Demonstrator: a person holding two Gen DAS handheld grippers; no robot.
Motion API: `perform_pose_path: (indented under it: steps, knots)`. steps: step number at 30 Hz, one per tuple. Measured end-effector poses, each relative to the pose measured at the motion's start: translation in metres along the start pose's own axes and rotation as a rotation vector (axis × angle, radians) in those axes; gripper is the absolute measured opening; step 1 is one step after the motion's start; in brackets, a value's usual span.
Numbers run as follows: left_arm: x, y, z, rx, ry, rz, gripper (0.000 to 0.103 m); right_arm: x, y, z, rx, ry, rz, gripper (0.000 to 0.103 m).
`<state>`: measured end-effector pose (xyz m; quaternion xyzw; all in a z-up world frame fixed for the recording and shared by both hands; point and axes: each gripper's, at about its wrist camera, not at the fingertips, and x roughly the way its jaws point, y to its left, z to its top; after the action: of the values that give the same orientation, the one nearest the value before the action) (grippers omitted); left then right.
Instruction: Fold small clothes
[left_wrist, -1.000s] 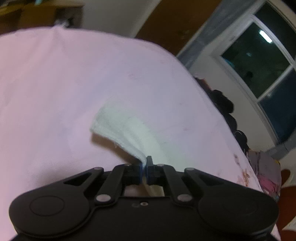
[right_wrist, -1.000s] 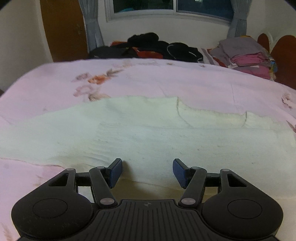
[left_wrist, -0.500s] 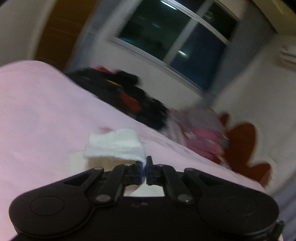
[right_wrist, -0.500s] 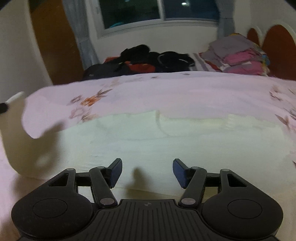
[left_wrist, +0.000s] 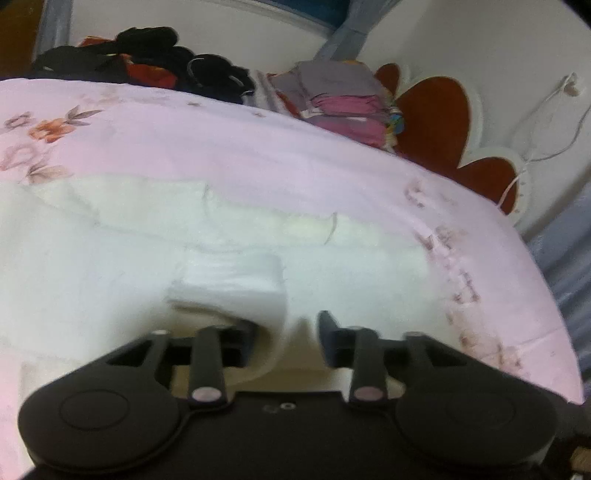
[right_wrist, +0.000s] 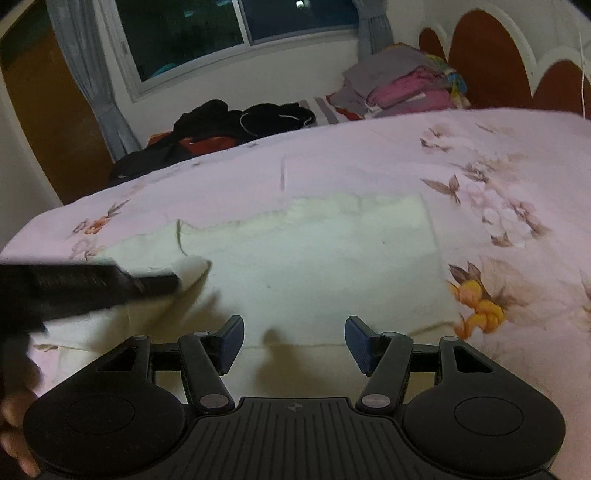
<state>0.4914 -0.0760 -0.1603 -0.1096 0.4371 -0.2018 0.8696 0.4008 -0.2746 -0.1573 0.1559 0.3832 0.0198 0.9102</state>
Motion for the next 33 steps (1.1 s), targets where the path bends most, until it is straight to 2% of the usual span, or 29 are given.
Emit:
perform_pose_path:
  steps: [2, 5, 8, 11, 16, 20, 23, 24, 25, 26, 33]
  knots:
    - [-0.011, 0.0, -0.008, 0.033, -0.05, 0.037, 0.082, 0.0, 0.0, -0.001, 0.01, 0.004, 0.017, 0.061]
    - [-0.027, 0.008, -0.007, 0.076, -0.093, 0.069, 0.083, 0.004, 0.007, 0.001, -0.001, 0.009, 0.046, 0.06]
    - [-0.044, 0.025, -0.009, 0.055, -0.116, 0.121, 0.083, 0.008, 0.018, 0.001, -0.027, 0.017, 0.089, 0.06]
    - [-0.059, 0.045, -0.016, 0.037, -0.131, 0.212, 0.082, 0.012, 0.036, 0.0, -0.083, 0.022, 0.127, 0.061]
    - [-0.071, 0.087, -0.033, -0.025, -0.099, 0.33, 0.078, 0.022, 0.078, -0.01, -0.208, 0.032, 0.174, 0.06]
    - [-0.069, 0.099, -0.04, -0.033, -0.083, 0.368, 0.076, 0.037, 0.106, -0.02, -0.303, 0.019, 0.13, 0.06]
    - [-0.063, 0.102, -0.042, -0.014, -0.08, 0.394, 0.076, 0.052, 0.111, -0.019, -0.306, 0.02, 0.091, 0.06]
    - [-0.061, 0.102, -0.041, -0.004, -0.083, 0.402, 0.076, 0.055, 0.109, -0.017, -0.291, 0.018, 0.086, 0.057]
    - [-0.06, 0.103, -0.041, 0.005, -0.087, 0.41, 0.076, 0.056, 0.107, -0.014, -0.273, 0.012, 0.087, 0.045]
    - [-0.058, 0.103, -0.041, 0.012, -0.091, 0.417, 0.076, 0.056, 0.106, -0.011, -0.262, 0.013, 0.09, 0.009]
    - [-0.049, 0.102, -0.036, 0.032, -0.12, 0.444, 0.075, 0.028, 0.07, 0.02, -0.16, -0.083, 0.067, 0.008]
